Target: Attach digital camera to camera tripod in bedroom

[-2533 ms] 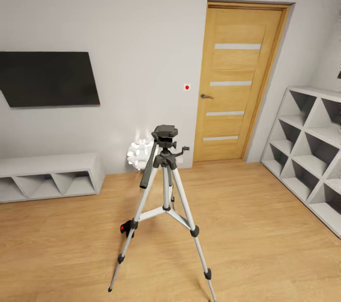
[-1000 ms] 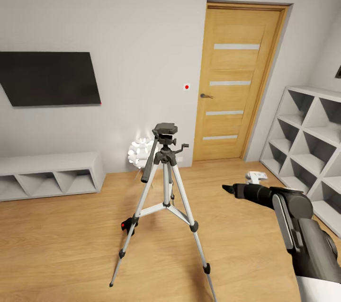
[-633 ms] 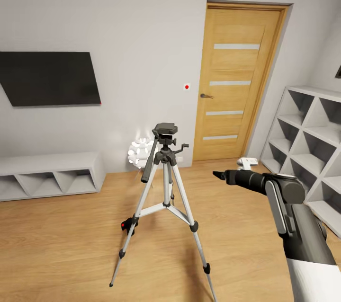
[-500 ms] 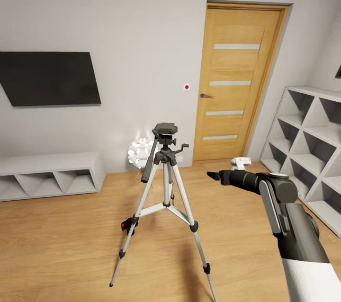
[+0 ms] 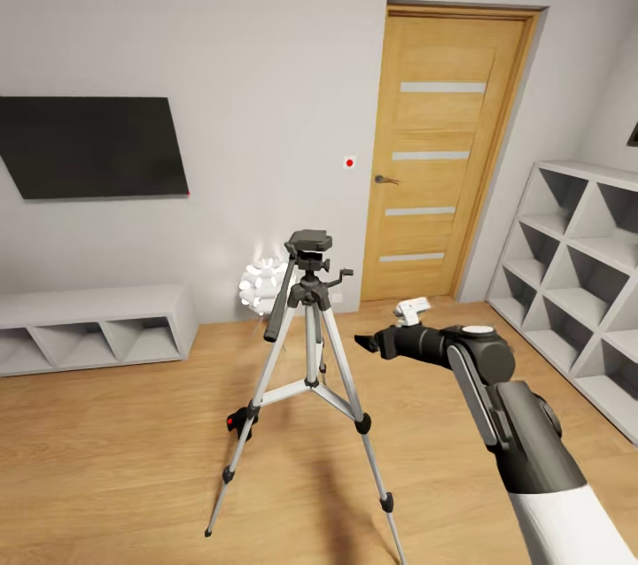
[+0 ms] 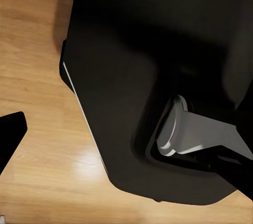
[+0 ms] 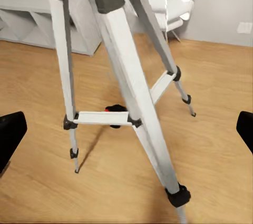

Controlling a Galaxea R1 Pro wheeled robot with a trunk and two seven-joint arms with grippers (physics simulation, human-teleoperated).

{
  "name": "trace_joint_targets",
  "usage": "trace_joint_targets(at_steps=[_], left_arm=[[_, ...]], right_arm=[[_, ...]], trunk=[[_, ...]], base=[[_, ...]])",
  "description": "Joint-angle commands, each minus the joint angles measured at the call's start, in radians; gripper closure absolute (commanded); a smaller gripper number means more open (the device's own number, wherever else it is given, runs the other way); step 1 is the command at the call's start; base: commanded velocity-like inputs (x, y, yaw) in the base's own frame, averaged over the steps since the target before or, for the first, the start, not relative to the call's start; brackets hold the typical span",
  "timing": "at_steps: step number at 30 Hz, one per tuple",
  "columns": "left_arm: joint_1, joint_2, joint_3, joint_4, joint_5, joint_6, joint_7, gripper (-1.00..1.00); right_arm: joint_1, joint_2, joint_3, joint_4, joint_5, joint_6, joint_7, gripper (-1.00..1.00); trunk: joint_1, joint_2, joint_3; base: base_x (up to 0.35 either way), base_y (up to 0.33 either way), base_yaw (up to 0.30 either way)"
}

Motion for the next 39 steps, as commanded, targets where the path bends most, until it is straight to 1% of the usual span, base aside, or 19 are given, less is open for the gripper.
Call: trace_joint_targets(at_steps=[1, 4, 6, 8, 9, 10, 13, 15, 24, 29, 39], left_arm=[[0.000, 0.000, 0.000, -0.002, 0.005, -0.001, 0.001, -1.00], [0.000, -0.001, 0.000, -0.002, 0.004, -0.001, 0.001, -1.00], [0.000, -0.001, 0.000, -0.002, 0.004, -0.001, 0.001, -1.00], [0.000, -0.001, 0.000, -0.002, 0.005, -0.001, 0.001, -1.00], [0.000, -0.001, 0.000, -0.002, 0.005, -0.001, 0.001, -1.00], [0.000, -0.001, 0.000, -0.002, 0.005, -0.001, 0.001, -1.00], [0.000, -0.001, 0.000, -0.003, 0.005, -0.001, 0.001, -1.00], [0.000, -0.001, 0.000, -0.003, 0.005, -0.001, 0.001, -1.00], [0.000, 0.000, -0.001, -0.003, 0.003, -0.001, 0.001, -1.00], [0.000, 0.000, -0.003, -0.003, 0.001, -0.001, 0.001, -1.00], [0.000, 0.001, -0.004, -0.003, 0.000, -0.001, 0.001, -1.00]], right_arm=[[-0.001, -0.001, 0.025, 0.005, -0.007, 0.004, -0.007, -1.00], [-0.001, -0.001, 0.054, 0.021, -0.006, -0.005, -0.010, -1.00], [-0.001, -0.001, 0.066, 0.031, -0.005, -0.020, -0.010, -1.00], [-0.001, -0.001, 0.075, 0.038, -0.006, -0.043, -0.010, -1.00], [-0.001, -0.001, 0.080, 0.046, -0.008, -0.069, -0.010, -1.00], [-0.001, -0.001, 0.080, 0.046, -0.008, -0.069, -0.010, -1.00], [-0.001, 0.000, 0.086, 0.072, -0.007, -0.111, -0.010, -1.00], [-0.001, 0.001, 0.088, 0.082, -0.007, -0.122, -0.010, -1.00], [-0.001, 0.003, 0.092, 0.102, -0.007, -0.143, -0.009, -1.00], [-0.001, 0.004, 0.092, 0.102, -0.008, -0.144, -0.012, -1.00], [-0.001, 0.004, 0.093, 0.104, -0.011, -0.143, -0.006, -1.00]], trunk=[[0.001, -0.002, -0.002], [0.001, -0.002, -0.002], [0.001, -0.002, -0.002], [0.001, -0.002, -0.002], [0.001, -0.002, -0.002], [0.001, -0.002, -0.002], [0.001, -0.002, -0.002], [0.001, -0.002, -0.002], [0.001, -0.002, -0.002], [0.001, -0.002, -0.002], [0.001, -0.002, -0.002]], base=[[0.000, 0.000, 0.000], [0.000, 0.000, 0.000], [0.000, 0.000, 0.000], [0.000, 0.000, 0.000], [0.000, 0.000, 0.000], [0.000, 0.000, 0.000], [0.000, 0.000, 0.000], [0.000, 0.000, 0.000], [0.033, 0.000, 0.000], [0.221, 0.000, 0.000], [0.303, 0.000, 0.000]])
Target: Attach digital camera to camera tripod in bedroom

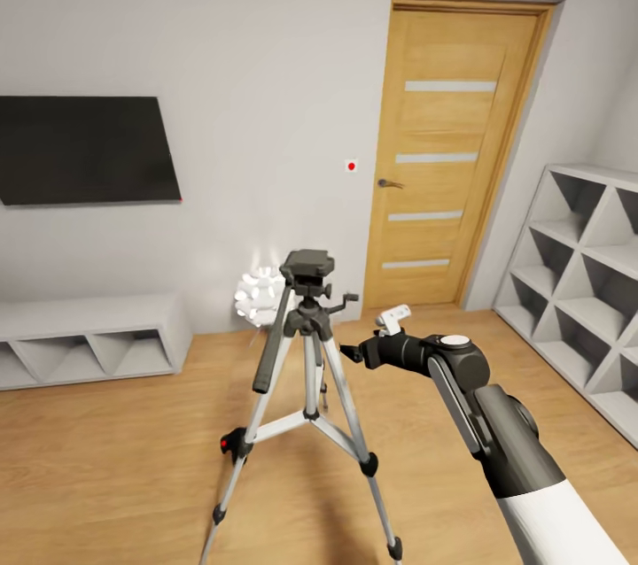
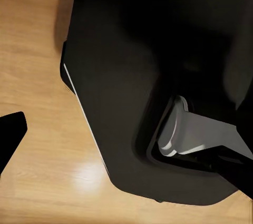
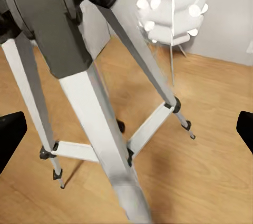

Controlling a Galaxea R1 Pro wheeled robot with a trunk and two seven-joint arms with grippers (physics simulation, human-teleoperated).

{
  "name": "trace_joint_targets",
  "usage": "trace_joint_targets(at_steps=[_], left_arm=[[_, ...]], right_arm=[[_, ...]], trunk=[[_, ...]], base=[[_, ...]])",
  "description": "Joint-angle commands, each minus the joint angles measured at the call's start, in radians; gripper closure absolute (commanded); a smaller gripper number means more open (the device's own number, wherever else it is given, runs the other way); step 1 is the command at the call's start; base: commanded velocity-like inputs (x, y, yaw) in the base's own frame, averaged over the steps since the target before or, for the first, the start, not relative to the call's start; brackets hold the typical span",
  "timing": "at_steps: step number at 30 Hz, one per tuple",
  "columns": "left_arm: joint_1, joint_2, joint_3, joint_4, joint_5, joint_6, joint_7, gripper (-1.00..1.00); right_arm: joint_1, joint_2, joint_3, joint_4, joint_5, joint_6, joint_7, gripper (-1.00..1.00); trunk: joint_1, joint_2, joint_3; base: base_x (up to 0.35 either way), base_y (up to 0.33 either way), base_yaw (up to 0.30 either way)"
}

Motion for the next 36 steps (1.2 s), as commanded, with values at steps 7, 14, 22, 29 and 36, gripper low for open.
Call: trace_joint_targets(at_steps=[7, 14, 22, 29, 36], left_arm=[[0.000, -0.001, 0.000, -0.002, 0.005, -0.001, 0.001, -1.00], [0.000, -0.002, 0.000, -0.002, 0.005, -0.001, 0.001, -1.00], [0.000, -0.002, -0.001, -0.002, 0.005, -0.001, 0.001, -1.00], [0.000, -0.002, -0.001, -0.002, 0.005, -0.001, 0.001, -1.00], [0.000, -0.002, -0.001, -0.002, 0.005, -0.001, 0.001, -1.00]], right_arm=[[-0.001, -0.001, 0.023, -0.001, -0.011, 0.008, 0.011, -1.00], [-0.001, -0.005, 0.107, -0.003, -0.016, 0.009, 0.029, -1.00], [-0.001, -0.008, 0.115, -0.003, -0.009, 0.007, 0.028, -1.00], [-0.001, -0.008, 0.115, -0.002, -0.005, 0.007, 0.022, -1.00], [-0.001, -0.003, 0.118, 0.037, -0.006, 0.001, 0.016, -1.00]], trunk=[[0.001, -0.002, -0.002], [0.001, -0.002, -0.002], [0.001, -0.002, -0.002], [0.001, -0.002, -0.002], [0.001, -0.002, -0.002]], base=[[0.240, 0.000, 0.000], [0.038, 0.000, 0.000], [0.003, 0.000, 0.000], [0.000, 0.000, 0.000], [0.000, 0.000, 0.000]])
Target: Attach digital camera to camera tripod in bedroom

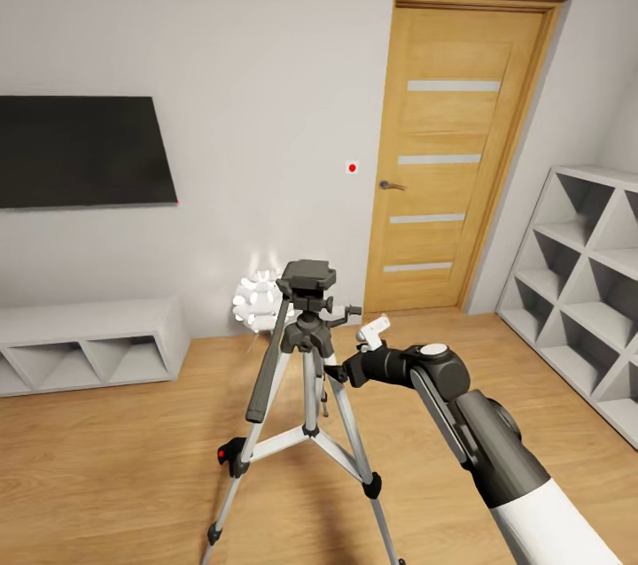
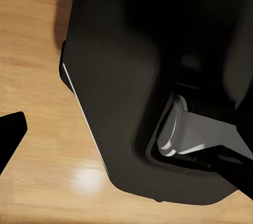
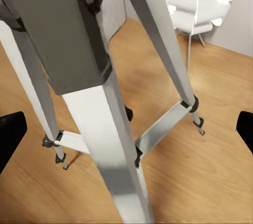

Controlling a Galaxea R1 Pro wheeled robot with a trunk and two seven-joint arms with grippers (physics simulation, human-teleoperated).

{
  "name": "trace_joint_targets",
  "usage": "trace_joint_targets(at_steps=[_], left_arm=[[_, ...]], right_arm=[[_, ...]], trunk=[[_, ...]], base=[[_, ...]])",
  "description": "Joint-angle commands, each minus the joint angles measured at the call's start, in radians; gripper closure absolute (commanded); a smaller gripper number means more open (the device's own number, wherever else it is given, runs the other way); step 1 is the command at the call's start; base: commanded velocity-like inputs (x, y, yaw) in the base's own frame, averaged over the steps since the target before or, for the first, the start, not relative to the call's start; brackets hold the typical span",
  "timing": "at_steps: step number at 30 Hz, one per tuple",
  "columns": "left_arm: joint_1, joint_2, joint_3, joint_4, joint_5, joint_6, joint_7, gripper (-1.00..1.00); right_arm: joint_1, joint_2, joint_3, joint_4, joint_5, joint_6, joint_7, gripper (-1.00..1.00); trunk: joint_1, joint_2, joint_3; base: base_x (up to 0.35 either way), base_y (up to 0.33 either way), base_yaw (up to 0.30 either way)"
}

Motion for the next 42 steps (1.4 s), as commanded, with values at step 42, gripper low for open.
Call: trace_joint_targets(at_steps=[42], left_arm=[[0.000, 0.001, 0.002, -0.002, 0.006, -0.001, 0.001, -1.00]], right_arm=[[-0.001, 0.044, 0.039, 0.117, -0.011, -0.055, 0.003, -1.00]], trunk=[[0.001, -0.002, -0.002]], base=[[0.000, 0.000, 0.000]])
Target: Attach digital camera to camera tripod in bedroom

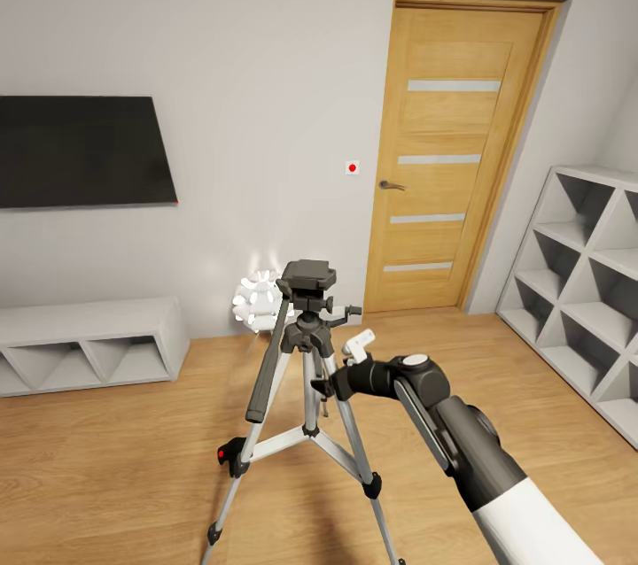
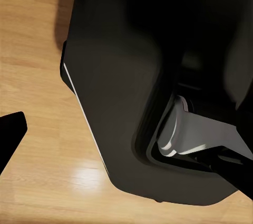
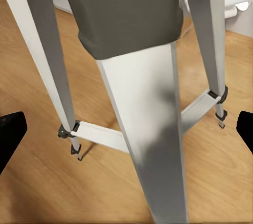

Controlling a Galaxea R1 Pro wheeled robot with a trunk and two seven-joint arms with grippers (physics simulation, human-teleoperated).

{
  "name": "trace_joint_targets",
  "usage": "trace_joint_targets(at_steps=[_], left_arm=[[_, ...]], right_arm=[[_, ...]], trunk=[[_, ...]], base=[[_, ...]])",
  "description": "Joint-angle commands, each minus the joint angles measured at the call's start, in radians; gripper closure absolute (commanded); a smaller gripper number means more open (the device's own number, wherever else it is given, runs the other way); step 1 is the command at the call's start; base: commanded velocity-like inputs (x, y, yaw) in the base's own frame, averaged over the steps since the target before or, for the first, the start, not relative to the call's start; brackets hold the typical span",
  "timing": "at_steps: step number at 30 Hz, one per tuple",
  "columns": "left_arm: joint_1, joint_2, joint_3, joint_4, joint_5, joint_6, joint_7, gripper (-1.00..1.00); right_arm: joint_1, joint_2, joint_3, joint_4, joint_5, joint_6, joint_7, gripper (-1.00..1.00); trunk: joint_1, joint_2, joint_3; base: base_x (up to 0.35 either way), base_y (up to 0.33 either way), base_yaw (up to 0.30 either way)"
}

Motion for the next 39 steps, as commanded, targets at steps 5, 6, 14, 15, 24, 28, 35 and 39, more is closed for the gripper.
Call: trace_joint_targets(at_steps=[5, 6, 14, 15, 24, 28, 35, 39], left_arm=[[0.000, 0.000, 0.000, -0.002, 0.005, -0.001, 0.001, -1.00], [0.000, 0.000, 0.000, -0.002, 0.005, -0.001, 0.001, -1.00], [0.000, 0.000, 0.000, -0.002, 0.005, -0.001, 0.001, -1.00], [0.000, 0.000, 0.000, -0.002, 0.005, -0.001, 0.001, -1.00], [0.000, 0.000, -0.002, -0.002, 0.003, -0.001, 0.001, -1.00], [0.000, 0.000, -0.004, -0.002, 0.000, -0.001, 0.000, -1.00], [0.000, 0.000, -0.006, -0.002, -0.002, -0.001, 0.001, -1.00], [0.000, 0.000, -0.006, -0.002, -0.001, -0.001, 0.001, -1.00]], right_arm=[[-0.001, 0.000, 0.002, 0.010, -0.007, 0.005, -0.006, -1.00], [-0.001, 0.000, 0.002, 0.011, -0.007, 0.005, -0.006, -1.00], [-0.001, 0.000, 0.002, 0.012, -0.005, 0.004, -0.008, -1.00], [-0.001, 0.000, 0.002, 0.013, -0.005, 0.004, -0.008, -1.00], [-0.001, 0.000, 0.002, 0.014, -0.006, 0.003, -0.008, -1.00], [-0.001, 0.000, 0.002, 0.014, -0.006, 0.003, -0.008, -1.00], [-0.001, 0.000, 0.002, 0.015, -0.007, 0.003, -0.008, -1.00], [-0.001, 0.000, 0.002, 0.015, -0.008, 0.003, -0.008, -1.00]], trunk=[[0.001, -0.002, -0.002], [0.001, -0.002, -0.002], [0.001, -0.002, -0.002], [0.001, -0.002, -0.002], [0.001, -0.002, -0.002], [0.001, -0.002, -0.002], [0.001, -0.002, -0.002], [0.001, -0.002, -0.002]], base=[[0.000, 0.000, 0.000], [0.000, 0.000, 0.000], [0.000, 0.000, 0.000], [0.000, 0.000, 0.000], [0.016, 0.000, 0.000], [0.134, 0.000, 0.000], [0.050, 0.000, 0.000], [0.011, 0.000, 0.000]])
